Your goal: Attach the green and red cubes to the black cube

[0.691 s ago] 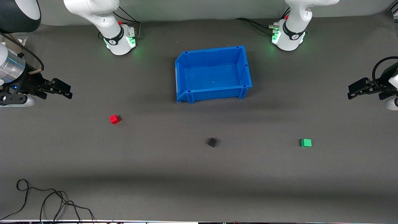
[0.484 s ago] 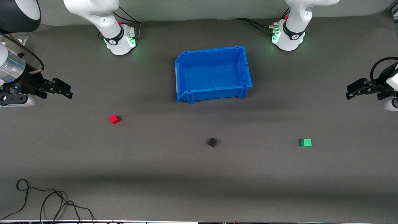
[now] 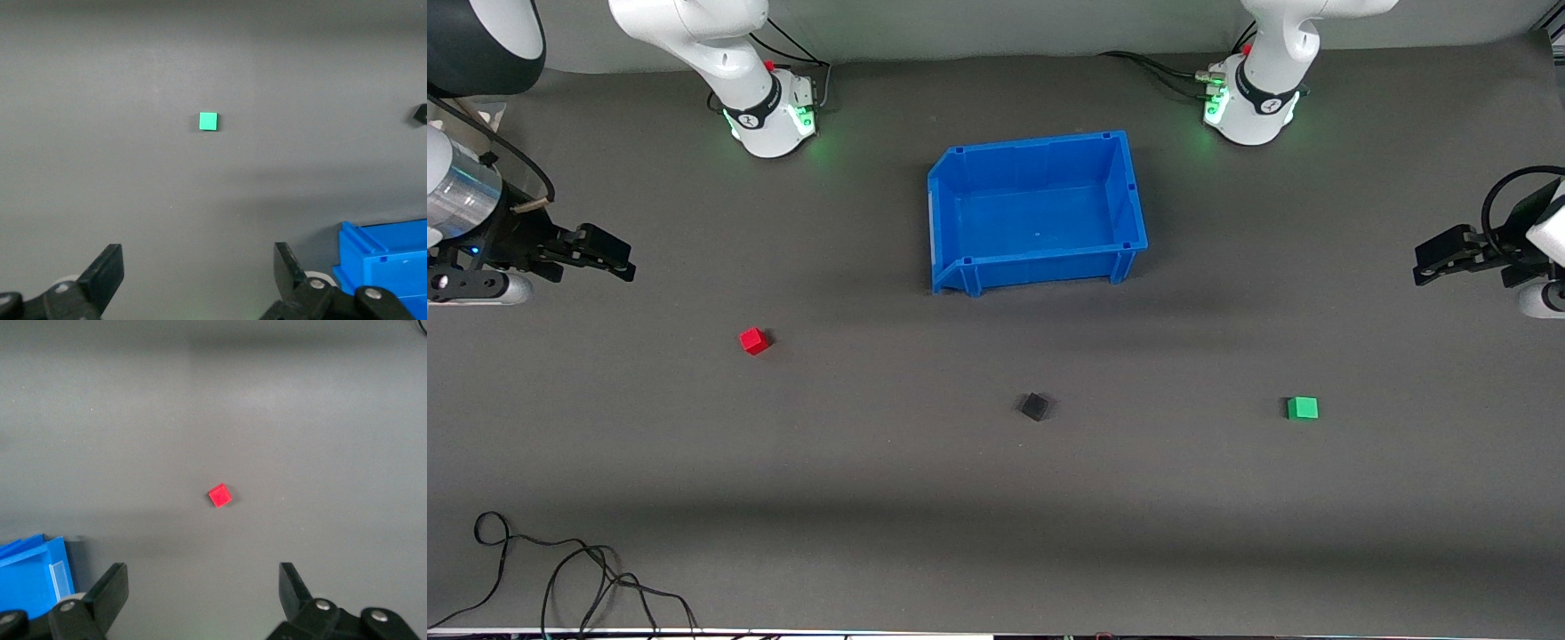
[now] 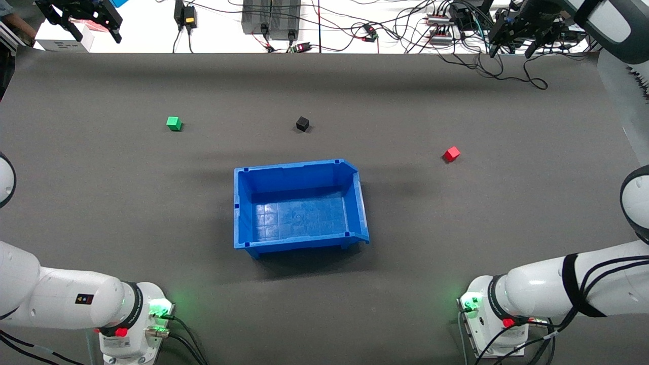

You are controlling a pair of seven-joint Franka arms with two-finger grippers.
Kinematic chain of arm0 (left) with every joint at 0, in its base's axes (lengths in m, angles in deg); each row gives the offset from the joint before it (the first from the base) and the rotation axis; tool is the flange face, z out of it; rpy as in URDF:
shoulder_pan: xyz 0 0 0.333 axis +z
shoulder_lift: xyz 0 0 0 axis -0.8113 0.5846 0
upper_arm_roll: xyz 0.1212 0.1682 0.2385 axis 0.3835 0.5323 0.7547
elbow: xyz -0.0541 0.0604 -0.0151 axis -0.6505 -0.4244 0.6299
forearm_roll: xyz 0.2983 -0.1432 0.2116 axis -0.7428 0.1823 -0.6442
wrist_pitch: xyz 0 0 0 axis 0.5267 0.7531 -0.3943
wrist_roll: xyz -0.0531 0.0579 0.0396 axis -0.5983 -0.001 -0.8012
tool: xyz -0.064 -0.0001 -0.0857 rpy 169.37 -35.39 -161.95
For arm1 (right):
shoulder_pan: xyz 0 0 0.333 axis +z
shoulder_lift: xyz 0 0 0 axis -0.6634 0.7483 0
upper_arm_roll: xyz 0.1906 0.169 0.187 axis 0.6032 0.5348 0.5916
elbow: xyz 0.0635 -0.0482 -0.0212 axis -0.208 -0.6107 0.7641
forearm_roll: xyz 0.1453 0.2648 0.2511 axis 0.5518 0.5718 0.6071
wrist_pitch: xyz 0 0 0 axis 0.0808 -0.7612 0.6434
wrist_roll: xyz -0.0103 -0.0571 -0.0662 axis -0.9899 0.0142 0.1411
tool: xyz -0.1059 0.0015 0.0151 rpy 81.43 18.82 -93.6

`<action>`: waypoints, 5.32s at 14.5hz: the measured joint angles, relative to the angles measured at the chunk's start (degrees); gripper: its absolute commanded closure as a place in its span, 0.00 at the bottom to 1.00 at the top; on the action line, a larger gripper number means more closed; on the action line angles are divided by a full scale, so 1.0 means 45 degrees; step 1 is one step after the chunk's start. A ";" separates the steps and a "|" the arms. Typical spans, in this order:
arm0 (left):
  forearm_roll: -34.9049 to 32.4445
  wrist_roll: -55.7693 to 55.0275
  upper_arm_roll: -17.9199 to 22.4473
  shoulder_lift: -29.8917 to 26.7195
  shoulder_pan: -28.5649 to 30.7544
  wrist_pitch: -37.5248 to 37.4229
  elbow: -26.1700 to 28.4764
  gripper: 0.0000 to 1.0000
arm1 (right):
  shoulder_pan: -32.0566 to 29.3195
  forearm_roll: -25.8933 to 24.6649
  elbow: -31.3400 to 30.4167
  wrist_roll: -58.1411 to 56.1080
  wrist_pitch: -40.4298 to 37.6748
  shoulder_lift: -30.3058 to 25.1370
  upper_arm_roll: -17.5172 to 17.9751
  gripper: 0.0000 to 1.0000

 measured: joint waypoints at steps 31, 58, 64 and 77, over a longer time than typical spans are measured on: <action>0.7545 -1.2400 0.0165 0.6086 0.2474 0.6754 0.2943 0.00 | -0.0052 0.0013 -0.5629 1.6661 0.8271 0.4763 -0.0040 0.02; 0.8348 -1.2509 -0.0342 0.7076 0.2273 0.7498 0.2164 0.72 | 0.0491 -0.0349 -0.6237 1.2150 0.8390 0.5127 -0.1381 0.11; 0.8965 -1.4749 -0.1767 0.7155 0.1267 0.8990 0.1638 0.72 | 0.1424 -0.0253 -0.6129 1.1223 0.7108 0.3868 -0.1922 0.12; 0.9113 -1.7334 -0.1891 0.8092 -0.1295 1.1936 0.1145 0.72 | 0.1501 -0.0228 -0.5978 1.3231 0.9290 0.5289 -0.2083 0.11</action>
